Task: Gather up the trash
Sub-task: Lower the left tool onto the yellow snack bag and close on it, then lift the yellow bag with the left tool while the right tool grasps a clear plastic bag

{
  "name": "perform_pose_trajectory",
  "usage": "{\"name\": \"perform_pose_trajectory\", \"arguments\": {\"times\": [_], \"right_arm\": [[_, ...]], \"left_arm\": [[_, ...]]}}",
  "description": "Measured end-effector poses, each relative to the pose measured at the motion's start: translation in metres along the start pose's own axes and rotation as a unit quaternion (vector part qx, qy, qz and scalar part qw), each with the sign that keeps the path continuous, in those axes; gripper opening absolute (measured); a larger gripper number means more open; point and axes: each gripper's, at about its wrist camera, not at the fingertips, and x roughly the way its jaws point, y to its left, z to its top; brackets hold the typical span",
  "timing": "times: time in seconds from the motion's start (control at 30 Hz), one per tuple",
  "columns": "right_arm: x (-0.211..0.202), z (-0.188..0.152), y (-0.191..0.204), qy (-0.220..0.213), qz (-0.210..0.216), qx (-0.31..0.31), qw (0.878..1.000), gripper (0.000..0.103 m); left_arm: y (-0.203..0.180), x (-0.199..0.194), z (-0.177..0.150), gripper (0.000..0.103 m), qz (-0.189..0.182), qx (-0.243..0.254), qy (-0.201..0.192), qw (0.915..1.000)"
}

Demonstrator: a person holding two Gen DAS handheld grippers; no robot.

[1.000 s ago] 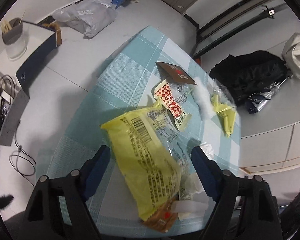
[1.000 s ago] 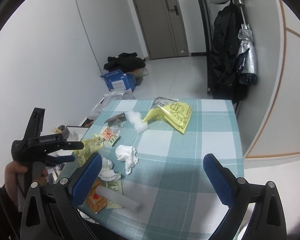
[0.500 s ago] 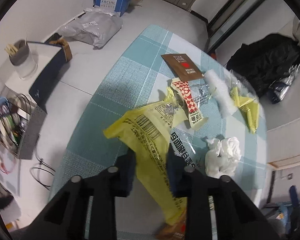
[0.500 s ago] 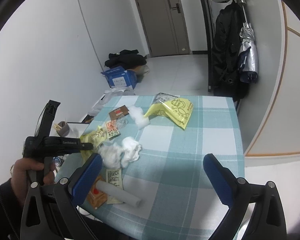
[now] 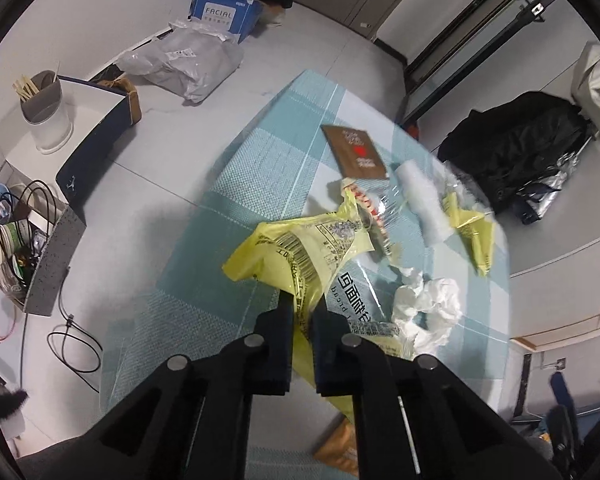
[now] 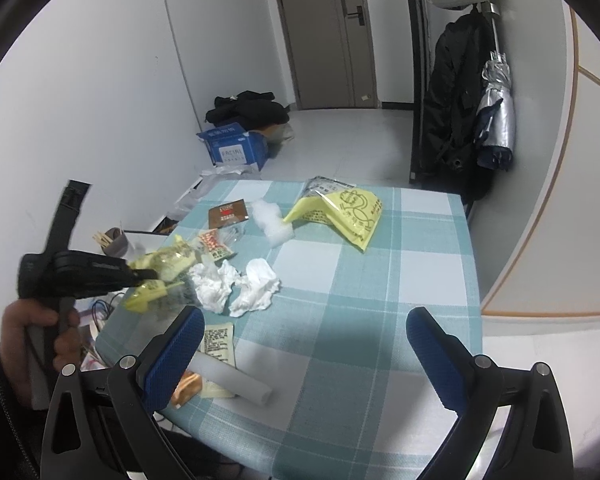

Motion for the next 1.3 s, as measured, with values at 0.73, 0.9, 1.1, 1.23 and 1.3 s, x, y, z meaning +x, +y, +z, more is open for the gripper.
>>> {"name": "perform_pose_trajectory", "arguments": {"times": [0.73, 0.9, 1.1, 1.23, 1.3], "right_arm": [[0.015, 0.006, -0.012, 0.023, -0.016, 0.05, 0.998, 0.102], [0.014, 0.016, -0.01, 0.022, -0.008, 0.043, 0.999, 0.102], [0.015, 0.061, -0.025, 0.0, 0.01, 0.04, 0.999, 0.102], [0.037, 0.103, -0.039, 0.005, 0.023, 0.039, 0.999, 0.101], [0.056, 0.118, -0.046, 0.021, 0.022, 0.046, 0.998, 0.101]], "left_arm": [[0.0, -0.036, 0.011, 0.004, -0.101, 0.042, -0.062, 0.992], [0.0, -0.044, 0.01, 0.004, -0.135, 0.036, -0.071, 0.9876], [-0.004, -0.058, 0.015, 0.004, -0.168, 0.034, -0.095, 0.9807], [-0.007, -0.057, 0.019, 0.004, -0.18, 0.027, -0.099, 0.9784], [-0.008, -0.057, 0.022, 0.004, -0.184, 0.029, -0.102, 0.9771]]}}
